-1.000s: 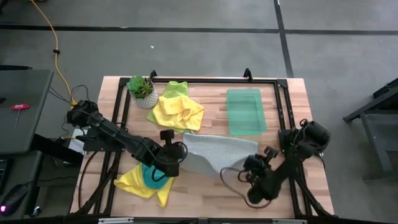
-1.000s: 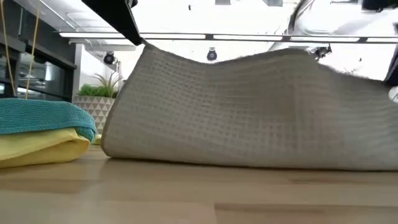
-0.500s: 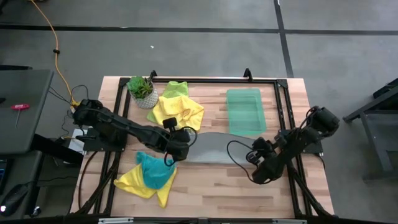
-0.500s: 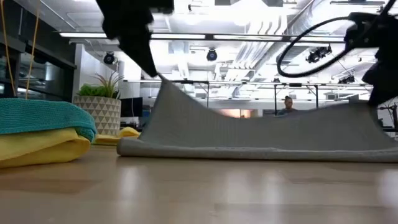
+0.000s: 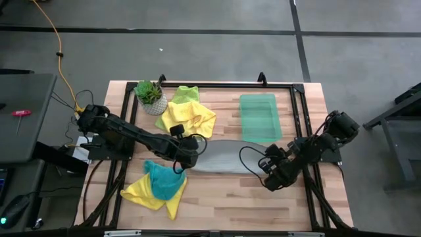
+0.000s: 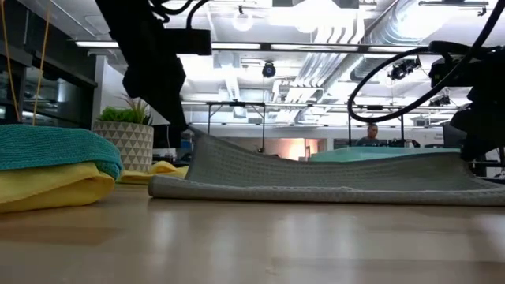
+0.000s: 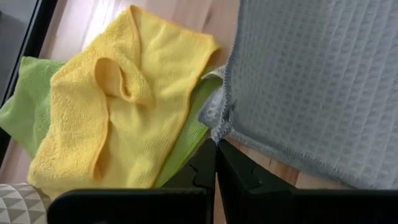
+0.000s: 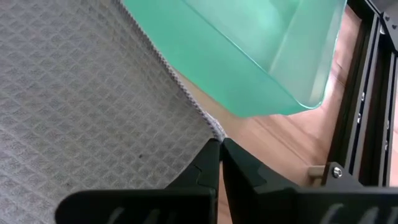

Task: Fold microfiber towels
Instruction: Fold the gray microfiber cloth

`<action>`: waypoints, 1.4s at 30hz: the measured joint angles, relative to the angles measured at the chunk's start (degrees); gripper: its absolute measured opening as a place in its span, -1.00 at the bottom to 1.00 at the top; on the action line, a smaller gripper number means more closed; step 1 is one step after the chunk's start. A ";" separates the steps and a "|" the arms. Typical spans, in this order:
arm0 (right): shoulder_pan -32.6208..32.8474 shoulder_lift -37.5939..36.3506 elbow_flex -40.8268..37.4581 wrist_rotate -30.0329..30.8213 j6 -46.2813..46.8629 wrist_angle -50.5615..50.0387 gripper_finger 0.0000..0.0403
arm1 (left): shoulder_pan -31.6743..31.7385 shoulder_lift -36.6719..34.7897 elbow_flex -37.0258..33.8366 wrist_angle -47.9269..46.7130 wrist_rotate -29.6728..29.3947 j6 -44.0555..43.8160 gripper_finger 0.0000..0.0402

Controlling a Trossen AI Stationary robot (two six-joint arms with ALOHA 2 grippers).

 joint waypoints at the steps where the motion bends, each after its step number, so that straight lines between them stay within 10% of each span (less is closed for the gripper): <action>1: 0.02 0.00 0.00 -0.02 -0.02 0.02 -1.00 | 0.00 0.00 0.01 0.05 -0.32 -0.01 -1.00; 9: 0.02 0.00 0.00 0.08 -0.02 -0.39 -0.91 | 0.00 0.00 0.01 1.14 -3.55 3.75 -0.83; 18: 1.40 0.00 4.38 4.72 -1.43 -8.81 -0.32 | 0.00 -0.41 1.42 -0.18 -6.05 10.64 -0.37; 28: 12.66 -0.04 11.71 1.22 -20.60 7.72 -0.05 | -2.25 -0.71 -2.95 13.91 28.31 23.57 -0.21; 42: 17.19 -0.04 11.52 0.58 -18.47 12.84 -0.04 | -3.54 -0.33 -10.26 23.75 25.45 22.38 -0.31</action>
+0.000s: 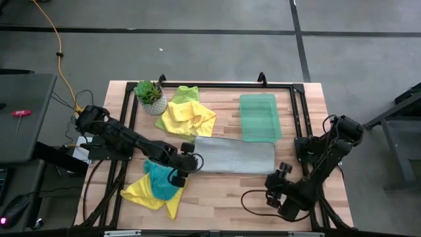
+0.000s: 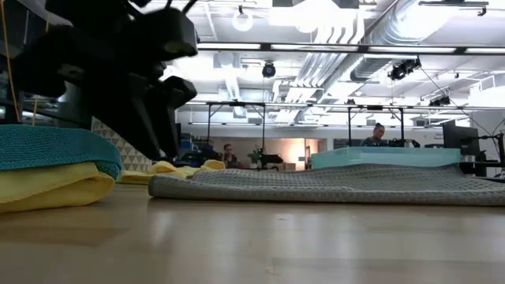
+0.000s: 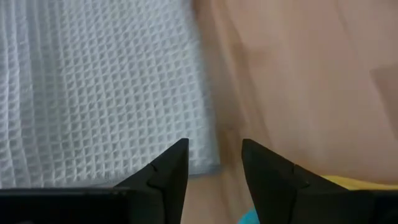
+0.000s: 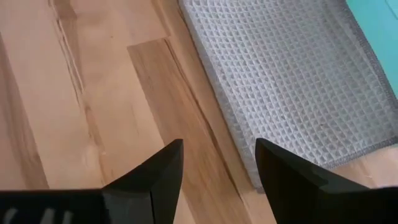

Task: Fold microfiber towels
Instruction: Fold the gray microfiber cloth

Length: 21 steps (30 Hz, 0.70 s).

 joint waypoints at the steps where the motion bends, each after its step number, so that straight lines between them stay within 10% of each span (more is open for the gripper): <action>1: -0.17 0.01 0.00 0.01 0.00 -0.02 -0.04 | 0.19 0.38 0.00 0.12 -0.05 -0.45 -0.31; 21: -5.12 0.02 -0.07 -7.99 -8.66 -4.57 -0.04 | -1.01 6.79 0.01 1.64 -1.07 -5.11 -0.50</action>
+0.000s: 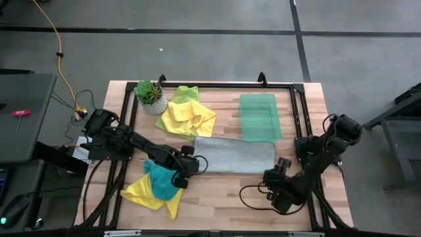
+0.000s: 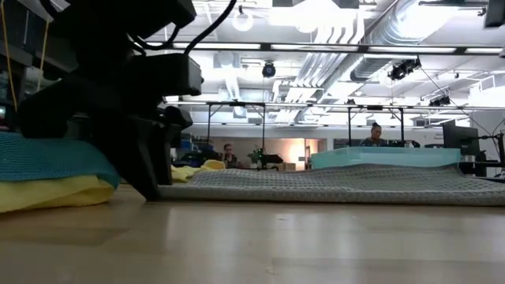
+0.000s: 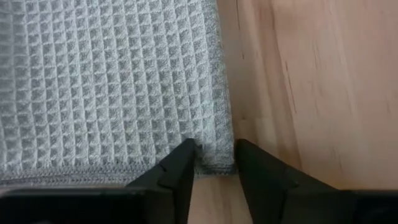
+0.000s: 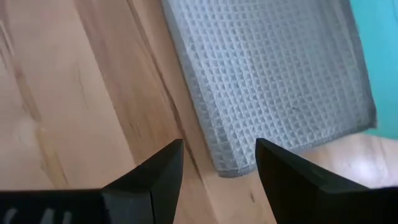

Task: Fold microfiber towels
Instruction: Fold the gray microfiber cloth

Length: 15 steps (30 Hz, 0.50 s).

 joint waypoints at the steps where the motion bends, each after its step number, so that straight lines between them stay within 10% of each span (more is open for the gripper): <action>1: -0.77 0.00 0.00 -0.61 -2.28 0.27 -0.04 | -0.09 -0.03 -0.01 0.01 -0.11 0.00 -0.55; 15: -12.11 0.02 -6.52 -15.08 -24.28 5.54 -0.12 | -0.15 -0.08 -0.03 -0.17 -1.57 -2.18 -0.96</action>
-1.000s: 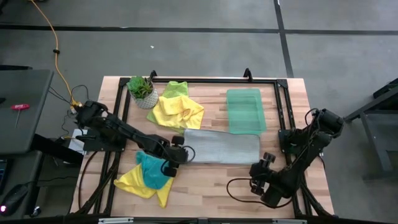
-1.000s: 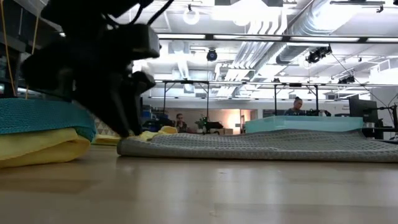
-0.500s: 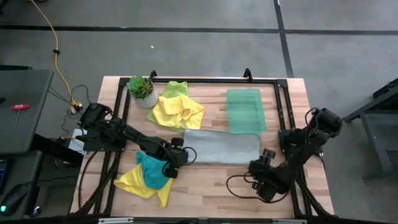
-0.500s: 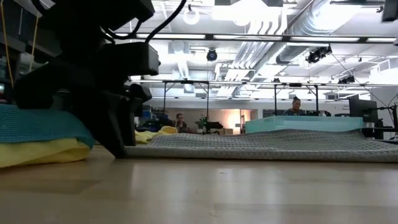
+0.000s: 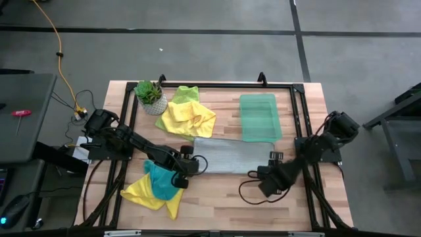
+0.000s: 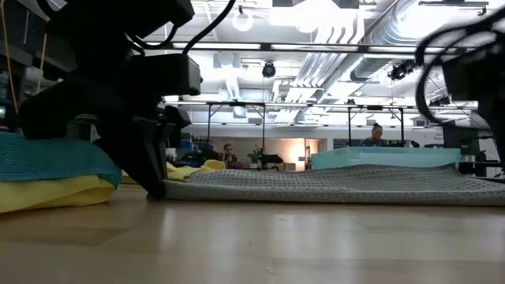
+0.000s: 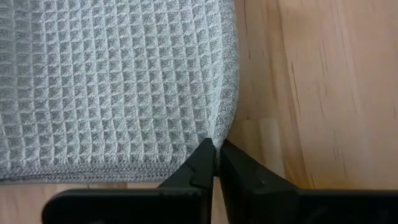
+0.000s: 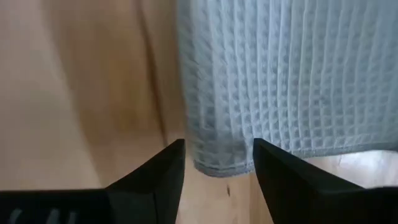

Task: Fold microfiber towels
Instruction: Fold the gray microfiber cloth

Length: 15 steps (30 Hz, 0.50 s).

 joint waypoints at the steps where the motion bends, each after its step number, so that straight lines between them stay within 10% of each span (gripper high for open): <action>1: -0.15 0.00 -0.94 0.05 -0.06 1.01 -0.14 | 0.00 -0.02 0.00 -0.02 0.00 -0.14 -0.98; 15: 0.71 -0.08 -4.28 -3.00 1.50 9.03 -0.53 | -0.53 -0.07 0.00 -0.09 0.09 -3.37 -0.99</action>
